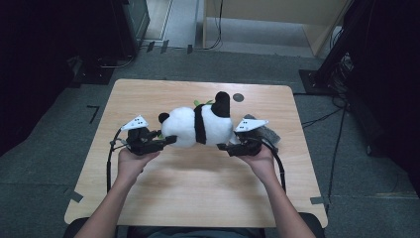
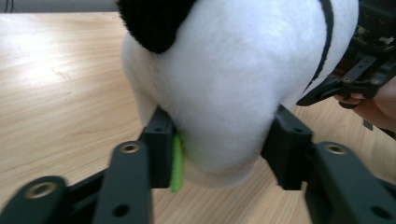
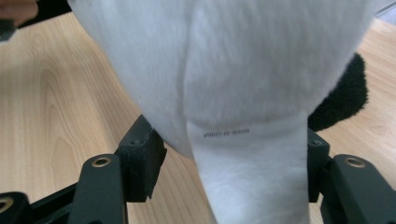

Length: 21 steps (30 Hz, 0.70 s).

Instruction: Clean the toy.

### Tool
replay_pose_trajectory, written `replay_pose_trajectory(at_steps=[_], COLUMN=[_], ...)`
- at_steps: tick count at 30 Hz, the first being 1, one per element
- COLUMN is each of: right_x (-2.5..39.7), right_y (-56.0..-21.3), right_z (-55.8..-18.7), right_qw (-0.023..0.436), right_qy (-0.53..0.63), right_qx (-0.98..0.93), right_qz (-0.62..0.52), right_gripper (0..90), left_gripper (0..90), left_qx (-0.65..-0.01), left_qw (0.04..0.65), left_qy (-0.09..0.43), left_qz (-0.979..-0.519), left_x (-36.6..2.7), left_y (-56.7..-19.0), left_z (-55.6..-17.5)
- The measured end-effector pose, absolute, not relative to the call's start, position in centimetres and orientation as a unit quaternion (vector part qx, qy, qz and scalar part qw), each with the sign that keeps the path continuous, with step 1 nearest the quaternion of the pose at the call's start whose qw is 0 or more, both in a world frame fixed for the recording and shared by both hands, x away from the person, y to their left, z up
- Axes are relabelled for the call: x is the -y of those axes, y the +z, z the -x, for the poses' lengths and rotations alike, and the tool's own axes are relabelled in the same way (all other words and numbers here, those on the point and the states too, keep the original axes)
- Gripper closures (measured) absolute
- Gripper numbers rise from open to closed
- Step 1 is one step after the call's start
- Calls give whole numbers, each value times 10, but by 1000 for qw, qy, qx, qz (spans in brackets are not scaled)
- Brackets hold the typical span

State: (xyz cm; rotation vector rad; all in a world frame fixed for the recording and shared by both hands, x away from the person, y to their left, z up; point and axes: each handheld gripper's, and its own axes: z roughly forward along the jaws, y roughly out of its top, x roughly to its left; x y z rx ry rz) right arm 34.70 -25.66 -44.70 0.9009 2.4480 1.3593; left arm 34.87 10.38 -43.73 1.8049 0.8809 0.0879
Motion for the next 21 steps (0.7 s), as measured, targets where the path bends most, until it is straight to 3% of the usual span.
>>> replay_pose_trajectory(at_steps=[2, 10, 21], right_x=[259, 261, 261], right_y=[-445, -436, -432], right_z=[-347, -339, -335], right_qw=[98, 103, 89], right_qy=[463, 458, 468], right_qx=[-824, -823, -818], right_qz=[-311, -319, -323], right_gripper=[396, 393, 407], left_gripper=[433, 357, 344], left_qx=[-376, -393, -401], left_qw=[536, 527, 527], left_qy=[24, -2, 1], left_qz=[-755, -753, -750], left_x=[-103, -103, -107], left_y=[-440, -448, -450], left_z=[-351, -356, -357])
